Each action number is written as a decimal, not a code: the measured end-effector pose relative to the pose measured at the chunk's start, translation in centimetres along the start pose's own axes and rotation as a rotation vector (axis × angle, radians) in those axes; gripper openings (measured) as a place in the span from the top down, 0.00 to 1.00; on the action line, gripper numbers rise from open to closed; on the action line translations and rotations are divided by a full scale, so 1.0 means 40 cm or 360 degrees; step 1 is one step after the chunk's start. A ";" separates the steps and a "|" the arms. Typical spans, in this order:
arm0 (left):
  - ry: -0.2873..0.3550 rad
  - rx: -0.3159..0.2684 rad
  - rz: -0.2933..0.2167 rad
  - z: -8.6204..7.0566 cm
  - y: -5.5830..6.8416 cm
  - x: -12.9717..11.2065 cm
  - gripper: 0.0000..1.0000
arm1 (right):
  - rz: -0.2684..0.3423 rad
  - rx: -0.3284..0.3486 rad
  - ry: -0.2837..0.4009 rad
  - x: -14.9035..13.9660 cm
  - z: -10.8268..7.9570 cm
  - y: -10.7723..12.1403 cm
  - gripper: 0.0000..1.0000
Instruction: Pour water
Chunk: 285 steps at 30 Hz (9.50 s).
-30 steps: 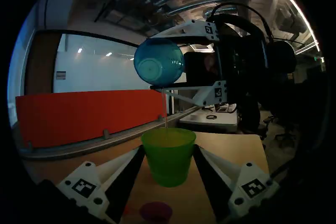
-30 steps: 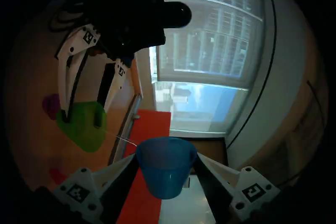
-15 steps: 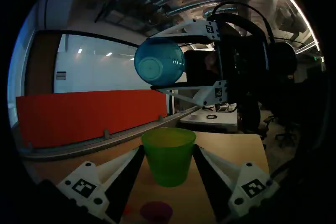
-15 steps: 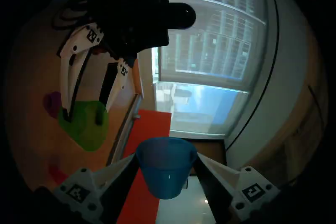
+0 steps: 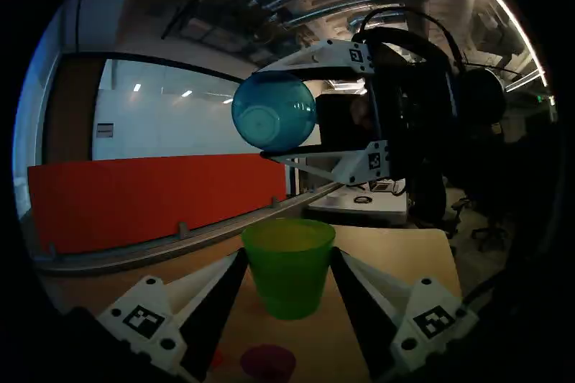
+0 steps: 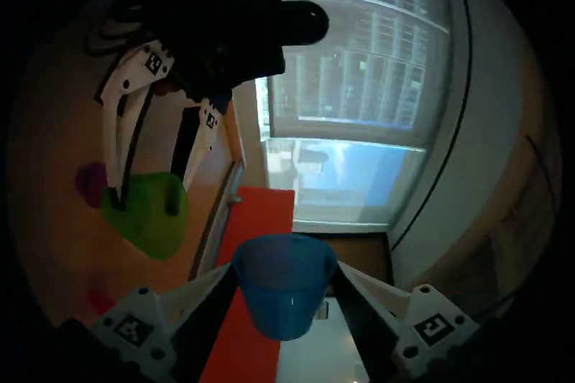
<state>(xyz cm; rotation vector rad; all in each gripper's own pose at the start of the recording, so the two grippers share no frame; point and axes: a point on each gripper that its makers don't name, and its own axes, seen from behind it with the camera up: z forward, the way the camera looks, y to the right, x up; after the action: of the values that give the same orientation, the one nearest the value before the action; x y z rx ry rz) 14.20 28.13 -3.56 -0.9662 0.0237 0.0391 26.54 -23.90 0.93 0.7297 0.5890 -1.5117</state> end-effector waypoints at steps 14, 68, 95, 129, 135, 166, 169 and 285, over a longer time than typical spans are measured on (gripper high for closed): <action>-0.0007 0.0017 0.0007 -0.006 -0.013 0.003 0.17 | 0.0786 -0.0061 0.0040 -0.033 -0.035 -0.031 0.11; -0.0079 0.0181 0.0037 -0.086 -0.114 0.008 0.17 | 0.2370 0.0148 -0.0084 -0.132 -0.080 -0.246 0.11; -0.0165 0.0332 0.0041 -0.161 -0.212 -0.039 0.17 | 0.2430 0.0318 -0.0136 -0.134 -0.061 -0.332 0.11; -0.0548 0.0361 -0.0079 -0.214 -0.261 -0.265 0.16 | 0.2425 0.0575 -0.0345 -0.169 -0.008 -0.577 0.10; -0.0651 0.0341 -0.0095 -0.219 -0.256 -0.316 0.17 | 0.2430 0.0590 -0.0363 -0.173 -0.004 -0.605 0.10; -0.1081 0.0249 -0.0120 -0.203 -0.264 -0.501 0.17 | 0.2411 0.0683 -0.0418 -0.179 0.005 -0.701 0.10; -0.1101 0.0238 -0.0115 -0.201 -0.263 -0.511 0.17 | 0.2405 0.0690 -0.0420 -0.179 0.006 -0.706 0.10; -0.1149 0.0448 -0.0157 -0.384 -0.255 -0.537 0.15 | 0.2394 0.0748 -0.0664 -0.177 -0.056 -0.908 0.00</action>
<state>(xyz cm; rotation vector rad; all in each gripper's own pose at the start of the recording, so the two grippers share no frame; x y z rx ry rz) -6.84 9.19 -3.10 -0.6275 -0.6670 0.2840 -9.36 -14.80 2.46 0.8414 -0.6166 -0.3006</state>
